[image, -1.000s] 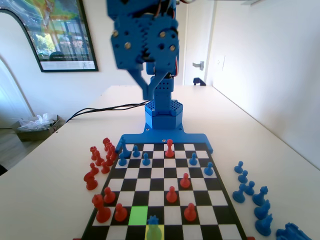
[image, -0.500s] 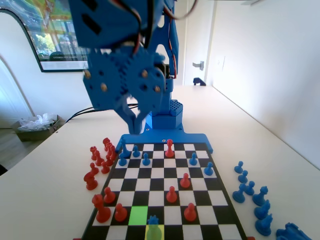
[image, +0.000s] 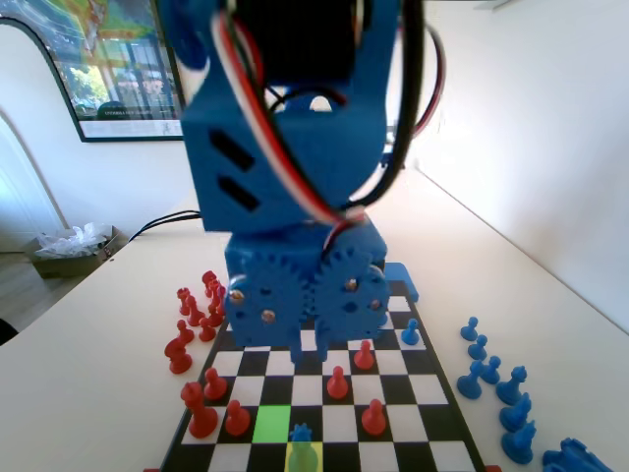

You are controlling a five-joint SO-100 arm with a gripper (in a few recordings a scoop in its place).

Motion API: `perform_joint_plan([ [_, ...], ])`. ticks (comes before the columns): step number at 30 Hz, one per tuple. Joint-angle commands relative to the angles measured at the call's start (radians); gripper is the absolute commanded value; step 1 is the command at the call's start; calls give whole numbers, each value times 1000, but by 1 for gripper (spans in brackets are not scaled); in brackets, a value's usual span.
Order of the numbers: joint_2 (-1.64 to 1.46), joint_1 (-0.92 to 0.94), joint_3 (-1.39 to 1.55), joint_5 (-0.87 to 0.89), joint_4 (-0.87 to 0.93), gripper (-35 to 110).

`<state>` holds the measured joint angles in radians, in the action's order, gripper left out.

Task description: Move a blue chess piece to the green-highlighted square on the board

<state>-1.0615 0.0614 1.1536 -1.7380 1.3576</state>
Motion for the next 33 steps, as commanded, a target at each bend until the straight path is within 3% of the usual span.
perform_joint_plan([
  [1,-31,-6,-81,-6,15,13],
  [15,146,2,-241,-3,14,14],
  [33,201,9,-222,-2,-6,13],
])
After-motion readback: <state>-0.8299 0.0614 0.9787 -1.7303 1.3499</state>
